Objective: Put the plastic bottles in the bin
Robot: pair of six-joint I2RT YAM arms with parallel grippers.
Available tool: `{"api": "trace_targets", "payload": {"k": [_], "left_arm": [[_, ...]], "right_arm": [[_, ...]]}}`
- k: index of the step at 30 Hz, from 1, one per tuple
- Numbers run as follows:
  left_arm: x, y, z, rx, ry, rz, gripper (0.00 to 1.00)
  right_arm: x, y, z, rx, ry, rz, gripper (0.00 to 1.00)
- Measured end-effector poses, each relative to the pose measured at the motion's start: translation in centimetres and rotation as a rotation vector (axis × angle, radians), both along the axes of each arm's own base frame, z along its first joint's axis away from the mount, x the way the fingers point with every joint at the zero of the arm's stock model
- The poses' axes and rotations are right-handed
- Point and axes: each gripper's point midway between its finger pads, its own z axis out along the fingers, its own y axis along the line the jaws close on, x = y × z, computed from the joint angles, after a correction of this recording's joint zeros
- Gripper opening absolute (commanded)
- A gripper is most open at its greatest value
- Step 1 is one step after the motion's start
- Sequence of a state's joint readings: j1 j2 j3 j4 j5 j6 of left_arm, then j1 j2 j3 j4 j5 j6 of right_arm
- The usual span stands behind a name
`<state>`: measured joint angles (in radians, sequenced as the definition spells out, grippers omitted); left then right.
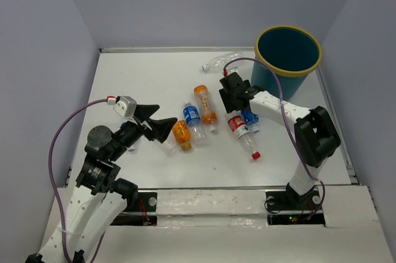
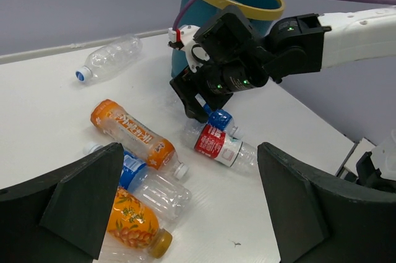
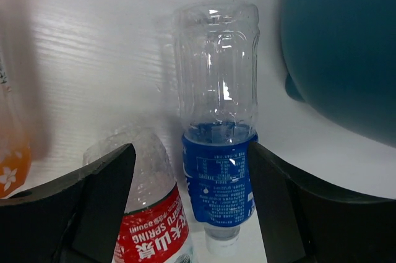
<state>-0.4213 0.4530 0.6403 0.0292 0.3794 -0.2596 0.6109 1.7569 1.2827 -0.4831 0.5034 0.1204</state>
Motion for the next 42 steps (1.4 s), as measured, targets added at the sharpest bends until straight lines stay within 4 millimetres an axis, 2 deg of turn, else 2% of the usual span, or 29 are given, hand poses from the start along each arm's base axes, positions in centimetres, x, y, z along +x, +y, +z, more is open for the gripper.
{"api": "trace_targets", "payload": {"k": [11, 21, 24, 27, 28, 33, 35, 38, 42], "left_arm": [[-0.1, -0.1, 0.0, 0.003, 0.001, -0.002, 0.99], [0.0, 0.0, -0.1, 0.007, -0.002, -0.001, 0.99], [0.0, 0.0, -0.1, 0.007, -0.002, 0.001, 0.99], [0.0, 0.0, -0.1, 0.007, -0.002, 0.003, 0.99], [0.0, 0.0, -0.1, 0.007, -0.002, 0.003, 0.99], [0.1, 0.1, -0.1, 0.007, -0.002, 0.006, 0.99], [0.1, 0.1, 0.0, 0.007, -0.002, 0.008, 0.99], [0.1, 0.1, 0.0, 0.006, -0.002, 0.01, 0.99], [0.1, 0.1, 0.0, 0.006, -0.001, 0.012, 0.99]], "right_arm": [[2.8, -0.9, -1.4, -0.116, 0.0, -0.02, 0.77], [4.6, -2.0, -4.6, -0.197, 0.057, -0.024, 0.79], [4.9, -2.2, -4.8, -0.209, 0.063, -0.017, 0.71], [5.3, -2.1, -4.6, -0.22, 0.058, -0.007, 0.55], [5.5, -2.1, -4.5, -0.225, 0.053, -0.006, 0.46], [5.9, -2.5, -3.8, -0.257, 0.031, -0.004, 0.42], [5.9, -2.6, -2.9, -0.265, 0.016, -0.003, 0.42], [5.9, -2.3, 0.9, -0.258, -0.059, -0.001, 0.42], [5.8, 0.4, 9.9, -0.163, -0.245, 0.03, 0.41]]}}
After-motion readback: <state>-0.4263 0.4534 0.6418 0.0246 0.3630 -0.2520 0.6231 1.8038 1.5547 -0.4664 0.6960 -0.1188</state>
